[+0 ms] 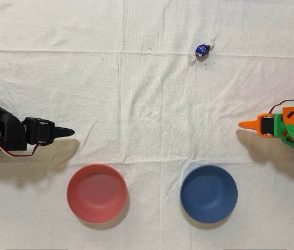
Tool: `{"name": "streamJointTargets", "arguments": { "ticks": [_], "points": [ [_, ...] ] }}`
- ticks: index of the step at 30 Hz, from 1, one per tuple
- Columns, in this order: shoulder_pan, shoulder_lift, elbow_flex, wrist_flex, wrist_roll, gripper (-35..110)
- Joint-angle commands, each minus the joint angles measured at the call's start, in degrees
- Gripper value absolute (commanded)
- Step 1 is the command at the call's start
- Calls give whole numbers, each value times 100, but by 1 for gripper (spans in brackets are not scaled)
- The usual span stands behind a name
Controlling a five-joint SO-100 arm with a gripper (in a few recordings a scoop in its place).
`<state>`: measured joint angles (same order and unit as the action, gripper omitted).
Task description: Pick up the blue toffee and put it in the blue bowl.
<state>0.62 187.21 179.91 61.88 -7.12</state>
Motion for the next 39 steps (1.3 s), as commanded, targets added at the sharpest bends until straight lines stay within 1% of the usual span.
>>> {"name": "streamJointTargets", "arguments": {
  "ticks": [1, 17, 21, 26, 35, 39],
  "points": [
    [44, -9, -79, 18, -53, 0],
    [70, -9, -79, 18, -44, 0],
    [369, -9, -79, 18, 79, 0],
    [352, -299, -105, -193, 105, 0],
    [536, -1336, -1503, -193, 202, 0],
    [747, -2145, -2373, -185, 246, 0]
  ]
}}
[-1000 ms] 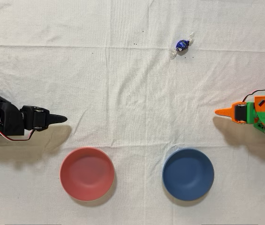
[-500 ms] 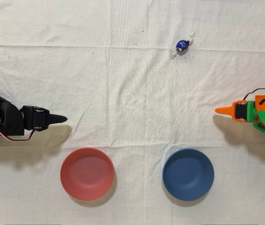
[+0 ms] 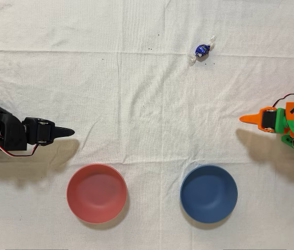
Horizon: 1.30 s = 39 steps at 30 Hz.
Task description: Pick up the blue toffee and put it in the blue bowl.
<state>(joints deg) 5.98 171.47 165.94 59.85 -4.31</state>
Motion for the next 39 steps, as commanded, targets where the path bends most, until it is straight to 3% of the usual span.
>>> {"name": "streamJointTargets", "arguments": {
  "ticks": [1, 9, 22, 34, 39],
  "points": [
    [299, -835, -1239, 70, 9, 0],
    [984, -2637, -3015, 554, 483, 0],
    [2285, -3744, -3806, 369, 1072, 0],
    [2900, -5739, -5063, -158, 791, 4],
    [2997, -6451, -5651, -158, 835, 18]
  ]
}}
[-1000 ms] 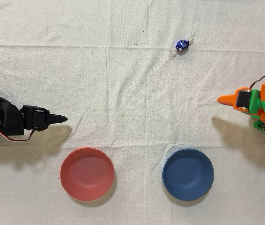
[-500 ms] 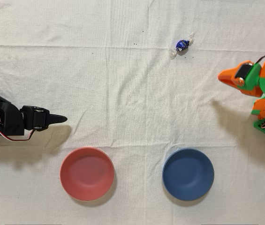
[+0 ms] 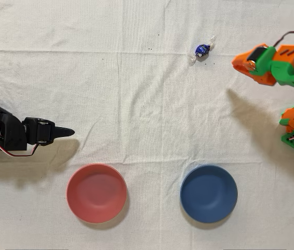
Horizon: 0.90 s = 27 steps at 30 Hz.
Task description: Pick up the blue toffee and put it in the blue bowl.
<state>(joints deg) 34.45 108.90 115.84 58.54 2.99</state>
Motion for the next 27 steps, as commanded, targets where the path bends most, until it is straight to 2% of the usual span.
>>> {"name": "streamJointTargets", "arguments": {
  "ticks": [1, 12, 27],
  "points": [
    [167, -299, -721, -26, 123, 22],
    [264, -1222, -1301, 18, 229, 38],
    [352, -2522, -2065, 132, -62, 38]
  ]
}}
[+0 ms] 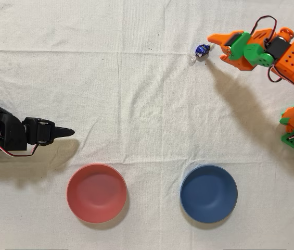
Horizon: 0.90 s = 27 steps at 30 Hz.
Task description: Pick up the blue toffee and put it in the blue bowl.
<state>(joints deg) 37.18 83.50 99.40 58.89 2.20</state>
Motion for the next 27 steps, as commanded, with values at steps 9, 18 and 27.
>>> {"name": "streamJointTargets", "arguments": {
  "ticks": [9, 18, 27],
  "points": [
    [53, -729, -967, 97, 0, 38],
    [18, -1380, -1573, 97, -62, 38],
    [18, -1872, -1898, 97, -176, 38]
  ]
}}
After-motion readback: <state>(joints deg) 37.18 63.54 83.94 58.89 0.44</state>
